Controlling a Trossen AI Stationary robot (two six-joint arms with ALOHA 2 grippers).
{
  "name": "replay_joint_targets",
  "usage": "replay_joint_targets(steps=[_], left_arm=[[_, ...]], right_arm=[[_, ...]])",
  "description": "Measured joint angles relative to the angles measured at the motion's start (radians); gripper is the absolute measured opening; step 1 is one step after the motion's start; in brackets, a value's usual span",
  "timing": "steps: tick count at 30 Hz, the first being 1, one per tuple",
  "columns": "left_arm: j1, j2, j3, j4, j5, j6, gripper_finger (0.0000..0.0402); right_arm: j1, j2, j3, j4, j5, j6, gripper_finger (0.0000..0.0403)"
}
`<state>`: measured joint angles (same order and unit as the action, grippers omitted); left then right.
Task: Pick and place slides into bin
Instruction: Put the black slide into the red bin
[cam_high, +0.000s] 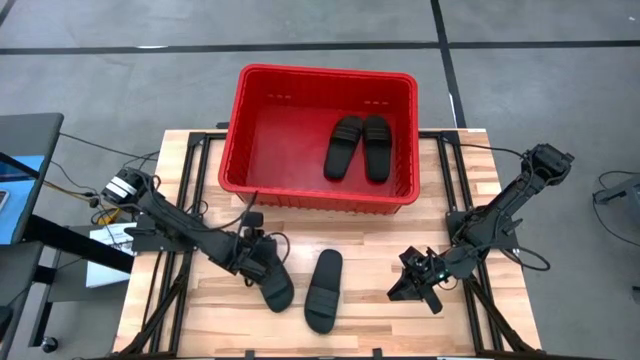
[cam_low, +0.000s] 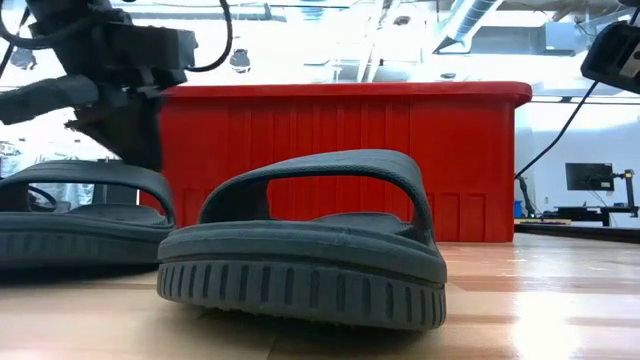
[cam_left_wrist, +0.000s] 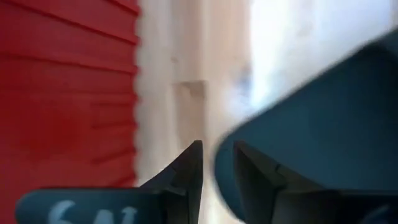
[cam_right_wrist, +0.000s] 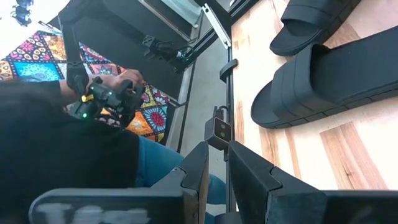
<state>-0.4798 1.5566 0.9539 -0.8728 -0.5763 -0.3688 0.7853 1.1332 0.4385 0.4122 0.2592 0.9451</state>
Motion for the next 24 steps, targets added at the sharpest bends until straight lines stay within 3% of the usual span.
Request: replay_joint_targets(steps=[4, 6, 14, 24], left_arm=[[0.007, 0.000, 0.000, 0.000, -0.126, 0.065, 0.0066], [0.020, 0.000, 0.000, 0.004, -0.141, 0.103, 0.0059], [0.093, 0.000, 0.000, 0.037, -0.110, 0.352, 0.0004], [0.180, 0.000, 0.000, 0.079, -0.034, 0.648, 0.0000]], right_arm=[[0.000, 0.000, 0.000, 0.000, 0.000, 0.000, 0.0056], [-0.002, 0.000, 0.000, 0.000, 0.000, -0.001, 0.0056], [-0.002, 0.000, 0.000, 0.000, 0.000, -0.001, 0.0056], [-0.002, 0.000, 0.000, 0.000, 0.000, 0.023, 0.0056]])
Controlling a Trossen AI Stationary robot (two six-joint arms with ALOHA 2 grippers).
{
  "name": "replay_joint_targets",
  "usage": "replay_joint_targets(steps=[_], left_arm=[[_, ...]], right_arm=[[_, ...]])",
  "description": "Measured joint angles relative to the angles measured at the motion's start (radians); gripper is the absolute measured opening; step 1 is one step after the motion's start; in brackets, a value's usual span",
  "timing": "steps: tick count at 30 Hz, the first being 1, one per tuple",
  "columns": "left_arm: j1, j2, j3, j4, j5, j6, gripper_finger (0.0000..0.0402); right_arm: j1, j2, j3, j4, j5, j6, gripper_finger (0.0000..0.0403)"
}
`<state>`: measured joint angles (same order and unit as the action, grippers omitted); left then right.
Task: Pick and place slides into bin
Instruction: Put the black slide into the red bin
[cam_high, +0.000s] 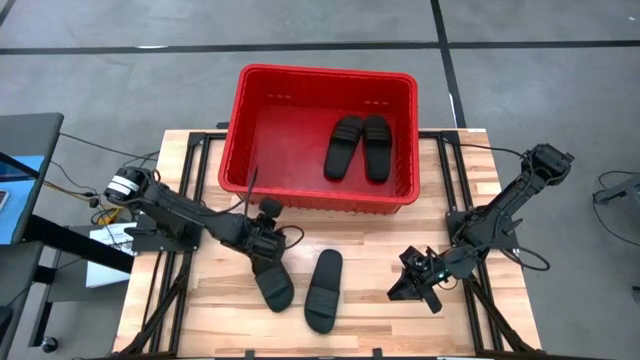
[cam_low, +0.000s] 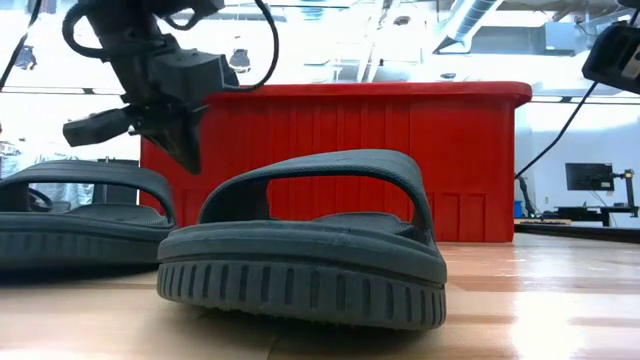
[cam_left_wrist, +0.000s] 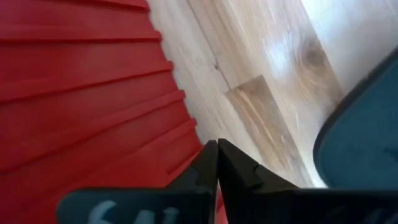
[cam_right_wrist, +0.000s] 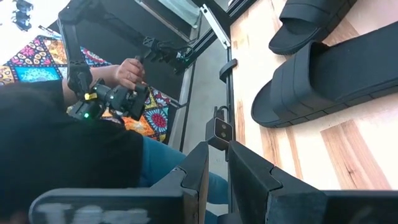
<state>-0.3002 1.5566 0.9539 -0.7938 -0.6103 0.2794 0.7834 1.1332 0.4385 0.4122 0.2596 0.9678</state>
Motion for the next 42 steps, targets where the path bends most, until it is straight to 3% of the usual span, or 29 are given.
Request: replay_joint_targets(steps=[7, 11, 23, 29, 36, 42], left_arm=[[0.044, 0.000, -0.009, 0.074, 0.066, 0.202, 0.0000], [0.065, 0.000, -0.040, 0.123, 0.215, 0.323, 0.0000], [0.089, -0.001, -0.143, 0.081, 0.316, 0.346, 0.0000], [0.075, -0.001, -0.135, 0.007, 0.420, 0.177, 0.0000], [0.003, -0.001, -0.131, 0.013, 0.721, -0.118, 0.0000], [-0.109, -0.001, -0.131, 0.059, 0.863, -0.267, 0.0000]], right_arm=[[0.000, 0.000, 0.000, 0.000, 0.003, 0.001, 0.0056], [0.000, 0.000, 0.000, 0.000, 0.003, 0.012, 0.0056], [-0.015, 0.000, 0.000, 0.000, 0.003, 0.027, 0.0056], [-0.020, 0.000, 0.000, 0.000, 0.002, 0.019, 0.0056], [-0.020, 0.000, 0.000, -0.001, 0.000, 0.017, 0.0056], [-0.020, 0.000, 0.000, -0.001, 0.000, 0.000, 0.0056]])
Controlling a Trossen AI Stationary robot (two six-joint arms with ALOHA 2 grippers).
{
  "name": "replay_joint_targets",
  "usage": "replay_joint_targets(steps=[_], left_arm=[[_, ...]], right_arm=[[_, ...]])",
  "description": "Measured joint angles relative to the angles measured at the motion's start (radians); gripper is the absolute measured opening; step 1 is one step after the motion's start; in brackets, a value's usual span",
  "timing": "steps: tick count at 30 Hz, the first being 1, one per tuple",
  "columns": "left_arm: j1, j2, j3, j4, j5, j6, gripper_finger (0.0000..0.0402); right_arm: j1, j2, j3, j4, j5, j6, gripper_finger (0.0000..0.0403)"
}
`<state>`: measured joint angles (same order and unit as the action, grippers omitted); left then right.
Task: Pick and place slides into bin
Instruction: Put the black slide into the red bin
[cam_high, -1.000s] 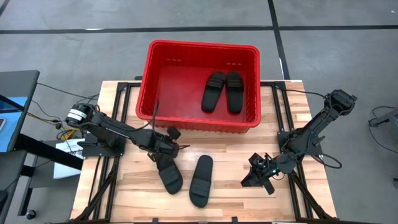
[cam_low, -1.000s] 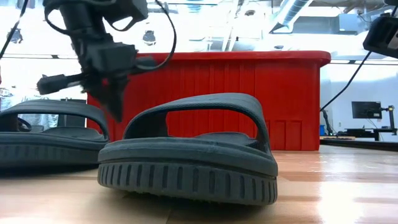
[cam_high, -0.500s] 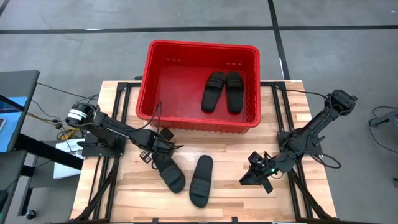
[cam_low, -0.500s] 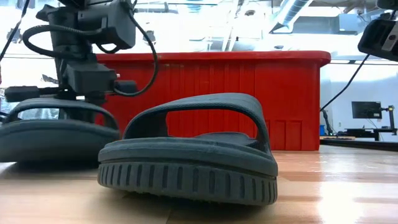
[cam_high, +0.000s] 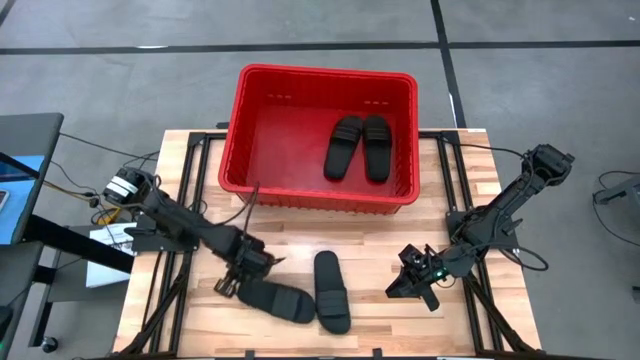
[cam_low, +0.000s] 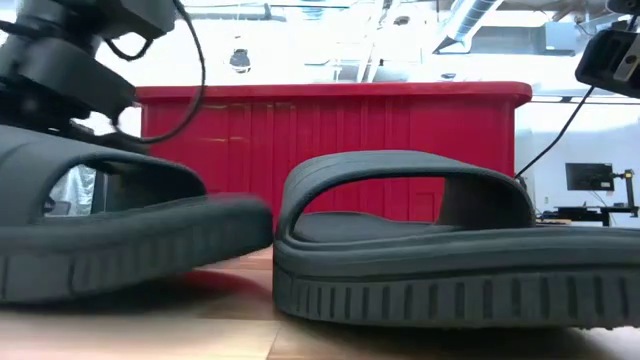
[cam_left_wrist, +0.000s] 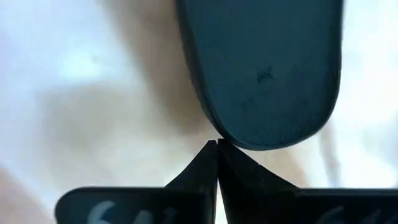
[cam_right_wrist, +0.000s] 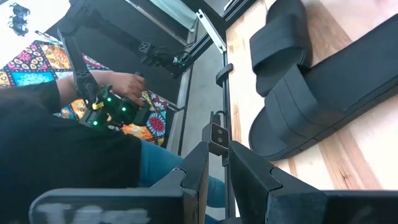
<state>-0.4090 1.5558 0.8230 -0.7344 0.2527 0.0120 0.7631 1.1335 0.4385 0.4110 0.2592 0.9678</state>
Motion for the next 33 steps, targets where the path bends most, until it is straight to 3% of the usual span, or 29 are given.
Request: replay_joint_targets(steps=[7, 16, 19, 27, 33], left_arm=[[-0.106, 0.000, 0.000, 0.057, 0.057, -0.172, 0.0000], [-0.227, 0.000, 0.002, 0.353, 0.089, -0.394, 0.0000], [-0.268, 0.000, 0.002, 0.389, 0.004, -0.432, 0.0000], [-0.312, 0.000, 0.002, 0.423, -0.346, -0.421, 0.0000], [-0.309, 0.000, 0.002, 0.577, -0.397, -0.311, 0.0000]], right_arm=[[0.000, 0.000, 0.000, -0.003, 0.000, -0.009, 0.0056], [0.000, 0.000, 0.000, -0.016, -0.033, -0.009, 0.0056], [0.001, 0.000, 0.000, -0.022, -0.041, -0.010, 0.0056], [0.003, 0.000, 0.000, -0.045, -0.064, -0.006, 0.0056], [0.013, 0.000, 0.000, -0.046, -0.102, 0.012, 0.0056]])
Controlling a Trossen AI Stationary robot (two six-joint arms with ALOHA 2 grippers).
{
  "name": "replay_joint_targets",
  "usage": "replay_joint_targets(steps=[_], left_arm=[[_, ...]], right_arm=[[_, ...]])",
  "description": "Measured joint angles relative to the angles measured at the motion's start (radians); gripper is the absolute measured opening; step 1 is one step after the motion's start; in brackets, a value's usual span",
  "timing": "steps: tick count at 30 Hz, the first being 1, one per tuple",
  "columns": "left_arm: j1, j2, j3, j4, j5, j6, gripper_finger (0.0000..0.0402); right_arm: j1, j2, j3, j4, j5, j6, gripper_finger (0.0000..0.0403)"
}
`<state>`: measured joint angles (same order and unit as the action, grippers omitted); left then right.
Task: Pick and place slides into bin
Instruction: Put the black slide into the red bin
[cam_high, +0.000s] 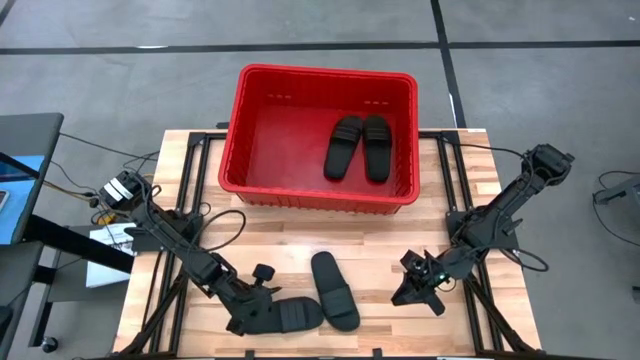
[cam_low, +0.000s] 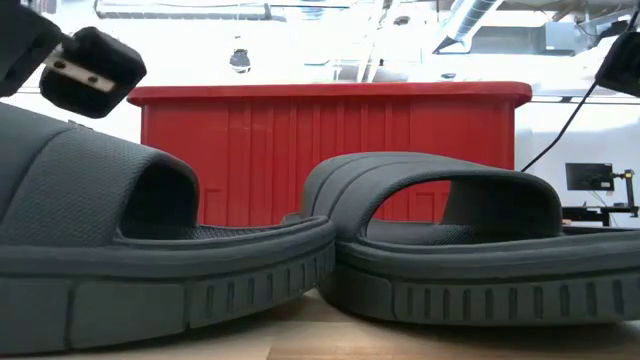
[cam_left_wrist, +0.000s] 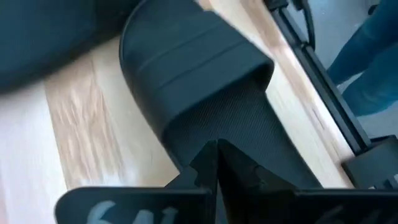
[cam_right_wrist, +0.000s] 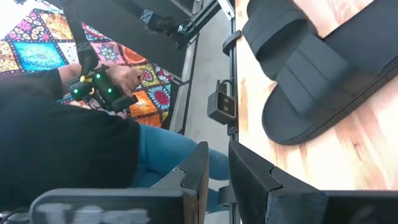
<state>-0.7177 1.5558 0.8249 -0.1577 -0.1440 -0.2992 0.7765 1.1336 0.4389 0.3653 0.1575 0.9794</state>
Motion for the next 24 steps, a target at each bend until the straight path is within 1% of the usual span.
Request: replay_joint_targets(steps=[3, 5, 8, 13, 17, 19, 24], left_arm=[[0.000, 0.000, 0.000, -0.012, -0.002, 0.045, 0.0004], [0.000, 0.000, 0.000, -0.035, -0.016, 0.079, 0.0013], [0.000, 0.000, 0.000, -0.050, -0.087, 0.138, 0.0036], [0.001, 0.000, 0.000, -0.048, -0.223, 0.264, 0.0088], [0.000, 0.000, 0.000, -0.016, -0.231, 0.375, 0.0121], [0.000, 0.000, 0.000, -0.018, -0.231, 0.403, 0.0131], [0.000, 0.000, 0.000, -0.009, -0.228, 0.449, 0.0139]], right_arm=[[0.010, 0.000, 0.000, 0.000, 0.000, 0.001, 0.0056], [0.016, 0.000, 0.000, -0.002, 0.000, 0.017, 0.0056], [0.017, 0.000, 0.000, -0.004, 0.000, 0.039, 0.0056], [0.016, 0.000, 0.000, -0.005, 0.001, 0.043, 0.0056], [0.016, 0.000, 0.000, -0.003, 0.000, 0.043, 0.0056], [0.016, 0.000, 0.000, -0.002, 0.001, 0.043, 0.0056], [0.016, 0.000, 0.000, 0.002, 0.000, 0.043, 0.0056]])
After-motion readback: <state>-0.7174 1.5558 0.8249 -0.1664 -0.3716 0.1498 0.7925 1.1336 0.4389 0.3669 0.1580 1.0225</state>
